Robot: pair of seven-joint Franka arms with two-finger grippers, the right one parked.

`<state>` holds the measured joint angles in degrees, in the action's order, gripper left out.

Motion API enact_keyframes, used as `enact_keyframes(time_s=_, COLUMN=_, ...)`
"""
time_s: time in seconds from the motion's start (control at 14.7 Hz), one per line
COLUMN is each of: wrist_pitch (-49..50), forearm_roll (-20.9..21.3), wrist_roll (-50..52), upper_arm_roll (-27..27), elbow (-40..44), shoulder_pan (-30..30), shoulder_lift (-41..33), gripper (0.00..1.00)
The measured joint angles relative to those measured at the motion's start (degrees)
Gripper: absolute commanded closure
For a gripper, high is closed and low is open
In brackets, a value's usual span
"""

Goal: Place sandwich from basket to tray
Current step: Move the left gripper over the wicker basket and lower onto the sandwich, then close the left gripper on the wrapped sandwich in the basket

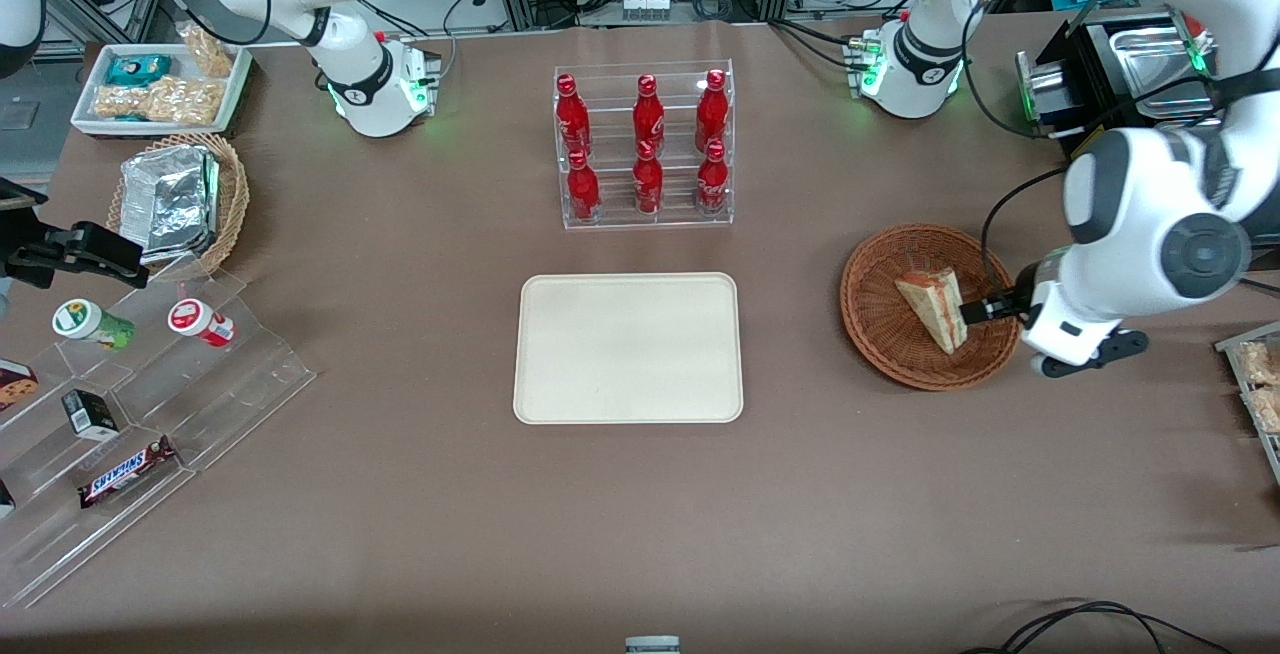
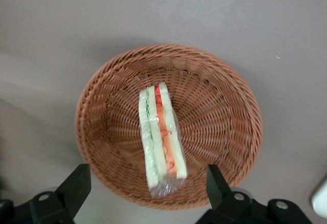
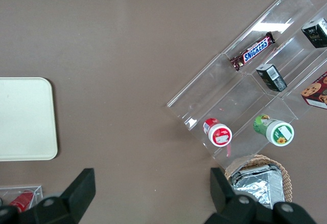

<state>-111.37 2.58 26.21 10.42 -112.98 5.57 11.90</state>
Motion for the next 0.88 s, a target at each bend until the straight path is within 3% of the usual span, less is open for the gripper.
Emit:
enact_keyframes(time_s=0.48, wrist_pitch=-15.2, forearm_roll=-0.1, wrist_roll=9.0, upper_arm_roll=0.1, elbow=-12.5, shoulder_pan=-0.8, shoulder_lift=-0.7, gripper=0.0)
enact_keyframes(time_s=0.75, wrist_pitch=-17.1, forearm_roll=-0.1, wrist_roll=10.5, upper_arm_roll=0.1, elbow=-14.3, shoulder_pan=-1.7, shoulder_lift=0.0, gripper=0.0)
enact_keyframes(time_s=0.82, wrist_pitch=-17.1, forearm_roll=-0.1, wrist_roll=10.5, upper_arm_roll=0.1, elbow=-14.5, shoulder_pan=-1.7, shoulder_lift=0.1, gripper=0.05)
enact_keyframes(time_s=0.88, wrist_pitch=-17.1, forearm_roll=-0.1, wrist_roll=10.5, upper_arm_roll=0.1, elbow=-14.7, shoulder_pan=-1.7, shoulder_lift=0.3, gripper=0.21)
